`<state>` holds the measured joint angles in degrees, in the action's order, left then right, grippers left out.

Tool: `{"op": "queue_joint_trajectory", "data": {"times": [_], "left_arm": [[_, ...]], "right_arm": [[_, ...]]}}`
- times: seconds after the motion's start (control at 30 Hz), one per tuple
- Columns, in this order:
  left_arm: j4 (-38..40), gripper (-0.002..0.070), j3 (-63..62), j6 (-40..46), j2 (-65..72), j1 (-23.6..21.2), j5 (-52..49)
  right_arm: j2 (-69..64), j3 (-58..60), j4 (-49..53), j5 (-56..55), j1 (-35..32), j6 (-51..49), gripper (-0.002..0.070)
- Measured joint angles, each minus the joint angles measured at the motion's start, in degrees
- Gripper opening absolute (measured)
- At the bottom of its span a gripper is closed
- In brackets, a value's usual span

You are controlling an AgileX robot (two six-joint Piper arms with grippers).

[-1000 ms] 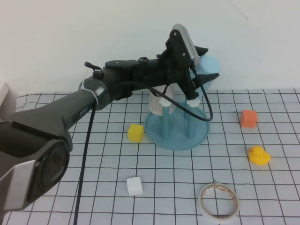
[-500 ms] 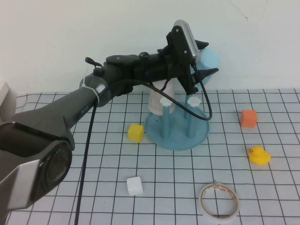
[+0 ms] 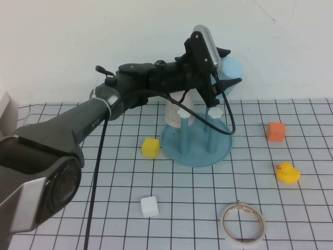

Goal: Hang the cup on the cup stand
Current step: Place the cup on the cup holder

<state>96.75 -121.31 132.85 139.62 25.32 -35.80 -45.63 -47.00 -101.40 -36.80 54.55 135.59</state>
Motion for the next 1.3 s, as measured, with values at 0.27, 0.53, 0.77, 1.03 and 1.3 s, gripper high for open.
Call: {"op": "queue_joint_trajectory", "data": {"times": [0.27, 0.53, 0.77, 1.03, 1.3], "left_arm": [[0.0, 0.0517, 0.0, -2.7, 1.23, 0.0, -0.12], [-0.15, 0.0516, 0.0, -8.72, 2.24, 0.0, -0.02], [-0.04, 0.0516, 0.0, -14.1, 2.24, 0.0, 0.09], [-0.04, 0.0613, 0.0, -16.86, 2.24, 0.0, 0.18], [-0.04, 0.0627, 0.0, -21.39, 2.24, 0.0, -0.02]], "right_arm": [[0.0, 0.0, 0.0, 0.0, 0.0, 0.0, 0.0218], [0.0, 0.0, 0.0, 0.0, 0.0, 0.0, 0.0218], [0.0, 0.0, 0.0, 0.0, 0.0, 0.0, 0.0218], [0.0, 0.0, 0.0, 0.0, 0.0, 0.0, 0.0218], [0.0, 0.0, 0.0, 0.0, 0.0, 0.0, 0.0218]]}}
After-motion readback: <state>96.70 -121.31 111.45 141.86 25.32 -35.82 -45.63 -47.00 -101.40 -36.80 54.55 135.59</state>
